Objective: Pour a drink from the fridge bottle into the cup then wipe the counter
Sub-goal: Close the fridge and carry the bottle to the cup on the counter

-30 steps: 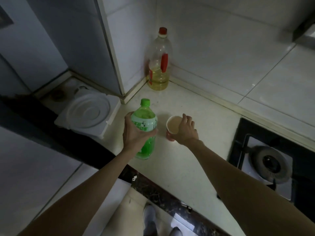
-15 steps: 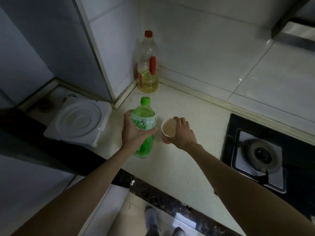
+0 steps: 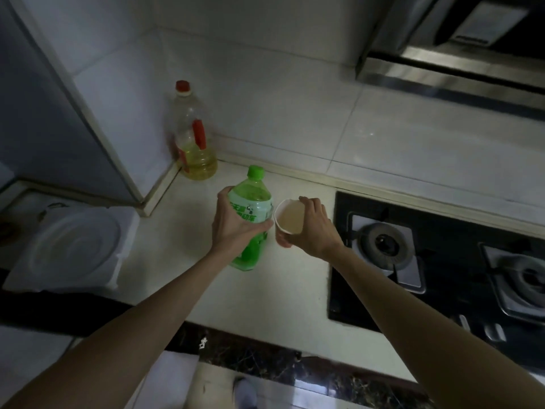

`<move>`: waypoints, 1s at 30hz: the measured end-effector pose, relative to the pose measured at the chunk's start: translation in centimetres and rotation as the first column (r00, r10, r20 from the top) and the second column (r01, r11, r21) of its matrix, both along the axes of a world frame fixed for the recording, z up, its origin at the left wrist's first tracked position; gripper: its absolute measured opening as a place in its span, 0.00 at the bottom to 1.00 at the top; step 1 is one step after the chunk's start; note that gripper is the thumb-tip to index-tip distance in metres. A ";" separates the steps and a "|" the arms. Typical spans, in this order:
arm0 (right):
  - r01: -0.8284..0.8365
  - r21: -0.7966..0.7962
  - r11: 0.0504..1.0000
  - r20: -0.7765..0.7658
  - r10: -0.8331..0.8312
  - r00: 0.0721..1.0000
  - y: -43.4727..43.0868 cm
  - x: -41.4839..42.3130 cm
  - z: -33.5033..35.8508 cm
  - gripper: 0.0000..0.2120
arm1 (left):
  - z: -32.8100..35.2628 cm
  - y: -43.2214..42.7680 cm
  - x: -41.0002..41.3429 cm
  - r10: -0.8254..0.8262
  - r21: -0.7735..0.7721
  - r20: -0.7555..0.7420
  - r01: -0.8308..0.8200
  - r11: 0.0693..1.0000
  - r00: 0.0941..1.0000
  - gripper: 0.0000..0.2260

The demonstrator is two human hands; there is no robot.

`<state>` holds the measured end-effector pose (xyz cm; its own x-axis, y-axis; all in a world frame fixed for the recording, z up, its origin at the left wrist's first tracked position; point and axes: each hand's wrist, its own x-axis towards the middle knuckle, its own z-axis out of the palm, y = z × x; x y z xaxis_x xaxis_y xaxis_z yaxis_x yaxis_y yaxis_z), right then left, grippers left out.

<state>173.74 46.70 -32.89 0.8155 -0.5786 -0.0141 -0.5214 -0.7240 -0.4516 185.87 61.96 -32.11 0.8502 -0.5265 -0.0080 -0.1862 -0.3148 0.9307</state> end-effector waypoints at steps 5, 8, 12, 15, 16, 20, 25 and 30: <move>0.128 0.012 0.992 0.005 -0.128 0.992 -2.1 -6.1 0.7 0.47 | 1.0 -3.6 -4.2 -0.108 -0.008 0.035 0.108 0.994 0.994 0.46; 0.187 0.020 0.982 0.013 -0.187 0.982 -3.3 -11.0 1.2 0.47 | 1.7 -5.7 -7.6 -0.171 -0.009 0.057 0.171 0.985 0.984 0.46; 0.291 0.014 0.957 0.055 -0.291 0.955 -5.2 -18.3 2.3 0.46 | 2.4 -8.2 -12.9 -0.252 -0.014 0.094 0.254 0.967 0.963 0.45; 0.345 0.025 0.938 0.078 -0.346 0.935 -5.8 -24.0 3.1 0.45 | 3.0 -10.0 -17.3 -0.313 -0.014 0.110 0.317 0.948 0.943 0.45; 0.365 0.026 0.931 0.080 -0.366 0.927 -5.8 -26.0 3.3 0.45 | 3.2 -10.6 -19.0 -0.338 -0.015 0.116 0.342 0.940 0.934 0.45; 0.464 0.006 0.886 0.079 -0.463 0.883 -5.7 -33.8 3.6 0.45 | 4.1 -12.8 -25.8 -0.428 -0.016 0.146 0.435 0.900 0.892 0.44; 0.585 -0.005 0.811 0.094 -0.582 0.808 -5.7 -43.1 4.0 0.45 | 4.6 -15.5 -34.2 -0.551 -0.038 0.167 0.564 0.825 0.818 0.46; 0.677 -0.010 0.736 0.104 -0.673 0.733 -5.3 -51.7 4.5 0.45 | 4.9 -17.6 -41.9 -0.640 -0.043 0.176 0.655 0.754 0.748 0.46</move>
<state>122.02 41.37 -28.42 0.2067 -0.9754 0.0763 -0.8406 -0.2170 -0.4963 143.95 44.35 -27.22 0.2921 -0.9421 0.1645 -0.4431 0.0191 0.8963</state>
